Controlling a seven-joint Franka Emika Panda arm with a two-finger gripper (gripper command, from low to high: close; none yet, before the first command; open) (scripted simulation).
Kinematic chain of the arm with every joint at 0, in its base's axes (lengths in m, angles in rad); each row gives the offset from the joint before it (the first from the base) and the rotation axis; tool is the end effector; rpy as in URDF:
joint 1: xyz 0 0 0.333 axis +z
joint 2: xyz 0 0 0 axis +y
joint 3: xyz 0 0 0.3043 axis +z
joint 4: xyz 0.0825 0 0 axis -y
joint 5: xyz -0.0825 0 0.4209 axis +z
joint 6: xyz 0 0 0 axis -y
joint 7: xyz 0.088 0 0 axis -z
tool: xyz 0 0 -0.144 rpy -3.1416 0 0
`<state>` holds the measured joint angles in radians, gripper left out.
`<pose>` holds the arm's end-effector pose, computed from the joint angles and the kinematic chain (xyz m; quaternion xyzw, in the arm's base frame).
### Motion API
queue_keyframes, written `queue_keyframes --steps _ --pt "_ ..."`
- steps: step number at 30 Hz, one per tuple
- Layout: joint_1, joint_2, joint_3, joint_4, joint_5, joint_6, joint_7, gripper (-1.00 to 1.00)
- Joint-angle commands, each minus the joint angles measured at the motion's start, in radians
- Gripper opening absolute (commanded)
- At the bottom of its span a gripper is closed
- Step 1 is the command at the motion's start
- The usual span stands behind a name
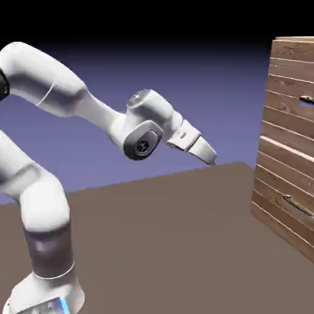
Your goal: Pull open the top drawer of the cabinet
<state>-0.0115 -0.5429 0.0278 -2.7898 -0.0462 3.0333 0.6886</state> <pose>0.4573 0.0099 0.3975 -0.8787 0.2846 -0.3656 0.1148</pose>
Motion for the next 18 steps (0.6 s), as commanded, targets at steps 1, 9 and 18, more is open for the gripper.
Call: queue_keyframes --steps 1,9,18 --pt "-0.019 0.023 0.023 0.017 -0.038 -0.003 -0.044 0.00" --pt "-0.175 0.202 0.207 0.151 -0.345 -0.028 -0.391 0.00" --pt "-0.350 0.405 0.415 0.302 -0.689 -0.056 -0.783 0.00"
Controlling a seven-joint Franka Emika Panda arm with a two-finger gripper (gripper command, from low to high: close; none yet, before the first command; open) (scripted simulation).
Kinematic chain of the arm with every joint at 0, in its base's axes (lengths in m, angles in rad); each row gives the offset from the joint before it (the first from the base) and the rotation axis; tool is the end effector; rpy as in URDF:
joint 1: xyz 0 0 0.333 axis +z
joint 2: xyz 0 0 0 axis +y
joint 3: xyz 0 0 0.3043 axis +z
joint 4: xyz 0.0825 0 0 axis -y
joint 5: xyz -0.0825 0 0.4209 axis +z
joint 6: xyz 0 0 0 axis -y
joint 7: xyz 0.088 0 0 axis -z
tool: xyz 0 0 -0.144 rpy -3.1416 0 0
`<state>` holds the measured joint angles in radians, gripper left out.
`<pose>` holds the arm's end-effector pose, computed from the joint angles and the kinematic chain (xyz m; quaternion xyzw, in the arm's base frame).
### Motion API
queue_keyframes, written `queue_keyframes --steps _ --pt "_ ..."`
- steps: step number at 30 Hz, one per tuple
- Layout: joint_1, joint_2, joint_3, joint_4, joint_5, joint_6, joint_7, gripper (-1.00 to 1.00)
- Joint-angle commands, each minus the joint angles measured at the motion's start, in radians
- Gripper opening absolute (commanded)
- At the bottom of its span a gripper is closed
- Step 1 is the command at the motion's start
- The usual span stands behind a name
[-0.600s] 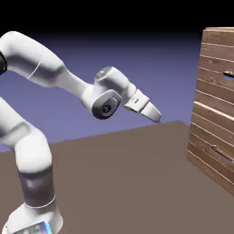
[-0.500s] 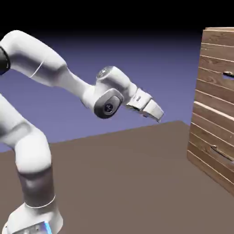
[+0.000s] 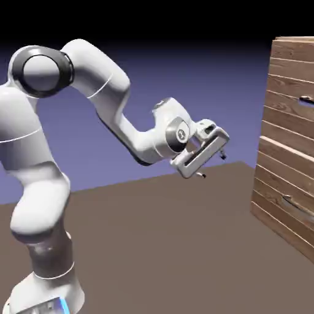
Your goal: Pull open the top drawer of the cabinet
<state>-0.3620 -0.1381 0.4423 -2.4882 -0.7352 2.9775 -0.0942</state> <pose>0.5367 0.0832 0.3225 0.8531 0.4026 0.2709 0.1917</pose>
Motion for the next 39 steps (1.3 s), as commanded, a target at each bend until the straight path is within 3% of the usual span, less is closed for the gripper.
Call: queue_keyframes --steps 1,39 --pt "-0.019 0.023 0.023 0.017 -0.038 -0.003 -0.044 0.00" --pt "-0.759 0.877 0.898 0.653 -1.493 -0.121 -1.696 0.00"
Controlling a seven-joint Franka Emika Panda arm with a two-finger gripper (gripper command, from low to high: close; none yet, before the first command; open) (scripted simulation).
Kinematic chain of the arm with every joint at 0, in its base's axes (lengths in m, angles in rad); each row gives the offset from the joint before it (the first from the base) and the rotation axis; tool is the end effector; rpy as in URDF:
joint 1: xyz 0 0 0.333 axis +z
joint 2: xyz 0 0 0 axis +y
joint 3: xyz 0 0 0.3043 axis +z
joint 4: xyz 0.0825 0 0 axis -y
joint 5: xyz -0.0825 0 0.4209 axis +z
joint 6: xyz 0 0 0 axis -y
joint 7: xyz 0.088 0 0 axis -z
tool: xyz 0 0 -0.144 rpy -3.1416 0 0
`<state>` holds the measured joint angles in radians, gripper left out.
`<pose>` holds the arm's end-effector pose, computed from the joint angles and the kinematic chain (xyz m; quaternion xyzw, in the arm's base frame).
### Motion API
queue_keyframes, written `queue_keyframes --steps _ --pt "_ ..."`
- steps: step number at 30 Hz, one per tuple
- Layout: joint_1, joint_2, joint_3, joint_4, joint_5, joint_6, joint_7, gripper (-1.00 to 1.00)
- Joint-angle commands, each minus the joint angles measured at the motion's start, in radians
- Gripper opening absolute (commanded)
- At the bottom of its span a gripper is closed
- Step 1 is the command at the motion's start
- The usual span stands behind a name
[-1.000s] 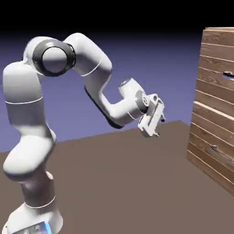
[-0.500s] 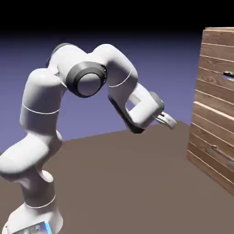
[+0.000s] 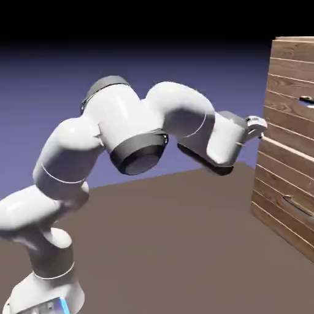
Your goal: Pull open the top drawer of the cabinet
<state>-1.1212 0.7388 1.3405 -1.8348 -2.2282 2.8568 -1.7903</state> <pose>0.6841 0.0804 0.4063 -0.1522 0.8098 -0.0148 0.5665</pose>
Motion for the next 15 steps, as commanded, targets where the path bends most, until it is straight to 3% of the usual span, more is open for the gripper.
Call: queue_keyframes --steps 1,11,15 --pt "-0.019 0.023 0.023 0.017 -0.038 -0.003 -0.044 0.00" --pt "-0.211 0.244 0.250 0.182 -0.415 -0.034 -0.472 0.00" --pt "-0.117 0.264 0.199 0.290 -0.386 -0.008 -0.520 0.00"
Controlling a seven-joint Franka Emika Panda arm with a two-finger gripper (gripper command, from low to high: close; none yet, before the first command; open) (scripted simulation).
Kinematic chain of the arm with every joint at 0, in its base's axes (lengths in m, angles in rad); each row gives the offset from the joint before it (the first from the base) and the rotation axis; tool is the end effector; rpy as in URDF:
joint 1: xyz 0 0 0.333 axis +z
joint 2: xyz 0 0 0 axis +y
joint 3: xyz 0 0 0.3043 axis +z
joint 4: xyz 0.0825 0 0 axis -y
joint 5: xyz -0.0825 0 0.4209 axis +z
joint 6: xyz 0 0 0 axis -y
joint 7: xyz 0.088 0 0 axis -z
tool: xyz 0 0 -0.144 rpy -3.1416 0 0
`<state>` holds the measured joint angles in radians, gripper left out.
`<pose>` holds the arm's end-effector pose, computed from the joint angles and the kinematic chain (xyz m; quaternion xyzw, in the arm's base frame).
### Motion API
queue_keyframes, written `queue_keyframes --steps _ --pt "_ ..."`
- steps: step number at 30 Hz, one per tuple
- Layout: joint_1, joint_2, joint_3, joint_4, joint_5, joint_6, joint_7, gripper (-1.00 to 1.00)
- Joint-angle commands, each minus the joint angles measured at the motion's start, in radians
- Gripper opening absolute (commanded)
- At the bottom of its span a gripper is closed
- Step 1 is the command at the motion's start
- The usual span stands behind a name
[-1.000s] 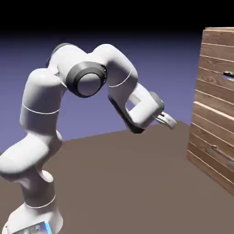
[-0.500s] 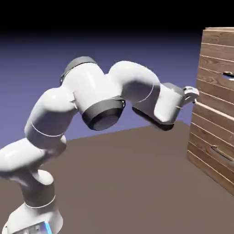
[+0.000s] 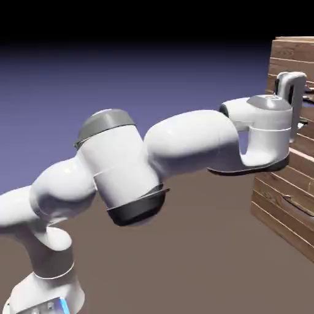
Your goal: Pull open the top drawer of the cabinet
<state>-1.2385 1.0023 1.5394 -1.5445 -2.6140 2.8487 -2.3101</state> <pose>0.7295 -0.0735 0.5301 -0.2699 0.6535 -0.2695 0.6538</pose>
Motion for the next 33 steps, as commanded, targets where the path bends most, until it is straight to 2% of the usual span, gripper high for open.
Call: queue_keyframes --steps 1,4,5,20,33 --pt "0.031 0.007 -0.017 0.036 0.010 0.009 -0.016 0.00" --pt "0.106 0.022 -0.057 0.122 0.033 0.029 -0.054 0.00" --pt "0.106 0.022 -0.057 0.122 0.033 0.029 -0.054 -1.00" --pt "-0.357 -0.015 0.216 -0.384 -0.047 -0.083 0.090 -1.00" --pt "-0.828 0.065 0.498 -0.798 0.009 -0.090 0.099 -1.00"
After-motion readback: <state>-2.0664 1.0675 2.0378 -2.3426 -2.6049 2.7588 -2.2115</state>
